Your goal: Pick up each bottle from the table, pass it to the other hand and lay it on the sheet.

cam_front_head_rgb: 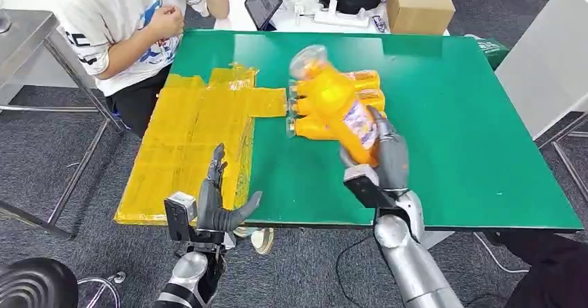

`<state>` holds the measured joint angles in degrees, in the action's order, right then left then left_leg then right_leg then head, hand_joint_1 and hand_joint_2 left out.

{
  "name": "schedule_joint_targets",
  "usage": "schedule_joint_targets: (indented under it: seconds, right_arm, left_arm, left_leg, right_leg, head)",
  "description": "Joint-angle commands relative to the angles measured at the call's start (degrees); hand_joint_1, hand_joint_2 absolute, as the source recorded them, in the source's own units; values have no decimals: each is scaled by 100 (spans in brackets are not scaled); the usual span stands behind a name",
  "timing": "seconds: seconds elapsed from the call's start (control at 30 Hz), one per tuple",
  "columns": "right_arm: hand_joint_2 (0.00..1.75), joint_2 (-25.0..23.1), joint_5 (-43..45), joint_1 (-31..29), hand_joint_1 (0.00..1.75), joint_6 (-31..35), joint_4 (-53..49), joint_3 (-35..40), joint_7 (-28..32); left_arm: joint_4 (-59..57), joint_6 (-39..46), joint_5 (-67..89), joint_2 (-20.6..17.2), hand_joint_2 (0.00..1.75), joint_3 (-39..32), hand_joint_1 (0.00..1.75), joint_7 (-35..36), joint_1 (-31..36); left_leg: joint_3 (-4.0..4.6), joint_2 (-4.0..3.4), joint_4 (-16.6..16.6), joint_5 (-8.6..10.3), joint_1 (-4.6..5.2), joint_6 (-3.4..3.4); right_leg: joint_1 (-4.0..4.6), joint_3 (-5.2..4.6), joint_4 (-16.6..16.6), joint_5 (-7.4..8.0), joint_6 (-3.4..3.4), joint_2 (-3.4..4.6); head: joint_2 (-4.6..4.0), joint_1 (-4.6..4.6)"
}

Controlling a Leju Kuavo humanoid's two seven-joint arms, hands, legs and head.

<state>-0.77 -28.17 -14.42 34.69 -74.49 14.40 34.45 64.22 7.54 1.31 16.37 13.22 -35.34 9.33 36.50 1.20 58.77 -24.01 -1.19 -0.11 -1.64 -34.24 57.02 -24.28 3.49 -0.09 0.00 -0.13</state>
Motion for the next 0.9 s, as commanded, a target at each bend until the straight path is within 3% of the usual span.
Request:
schedule_joint_targets:
  seconds: [0.03, 0.1, 0.23, 0.5, 0.57, 0.77, 0.9]
  right_arm:
    - [175, -604, 436, 585, 175, 321, -711, -818, 555]
    - [175, -604, 436, 585, 175, 321, -711, -818, 555]
    - [175, -595, 443, 648, 175, -417, 96, -370, 555]
    - [175, -591, 463, 639, 175, -344, 134, -300, 555]
    - [175, -608, 343, 638, 175, -797, 552, -54, 555]
    - [175, -732, 76, 433, 175, -485, 1591, 1298, 555]
    - [175, -850, -127, 299, 175, -307, 1777, 1610, 555]
  left_arm:
    - [552, -742, -752, -151, 175, 455, 0, 307, 46]
    - [552, -742, -752, -151, 175, 455, 0, 307, 46]
    - [901, -1583, -1470, -269, 175, 682, 0, 454, -98]
    - [922, -1585, -1473, -271, 175, 696, 0, 458, -102]
    - [924, -1987, -1793, -317, 175, 790, 0, 583, -95]
    - [748, -2158, -1852, -339, 175, 987, 0, 713, -12]
    - [466, -2081, -1776, -295, 175, 993, 0, 752, 85]
  left_leg:
    - [-5, -1, 0, -3, 0, 4]
    - [-15, -9, -1, -6, 5, 4]
    - [-25, -19, -6, -8, 5, 3]
    - [-22, -18, -6, -6, 10, 5]
    - [-33, -27, -7, -10, 5, 7]
    - [-23, -28, -8, -6, 5, 2]
    - [-27, -27, -9, -7, 5, 3]
  right_leg:
    - [1, 8, -2, -2, -11, -5]
    - [-1, 15, -4, -1, -13, 1]
    - [4, 22, -11, 1, -15, 11]
    - [-2, 17, -9, 2, -10, 11]
    - [4, 28, -15, 3, -15, 17]
    - [3, 16, -11, 5, -13, 21]
    - [3, 19, -11, 3, -13, 19]
  head:
    - [0, -2]
    - [0, -2]
    - [0, -4]
    - [0, -4]
    - [0, -2]
    - [0, -2]
    - [0, -2]
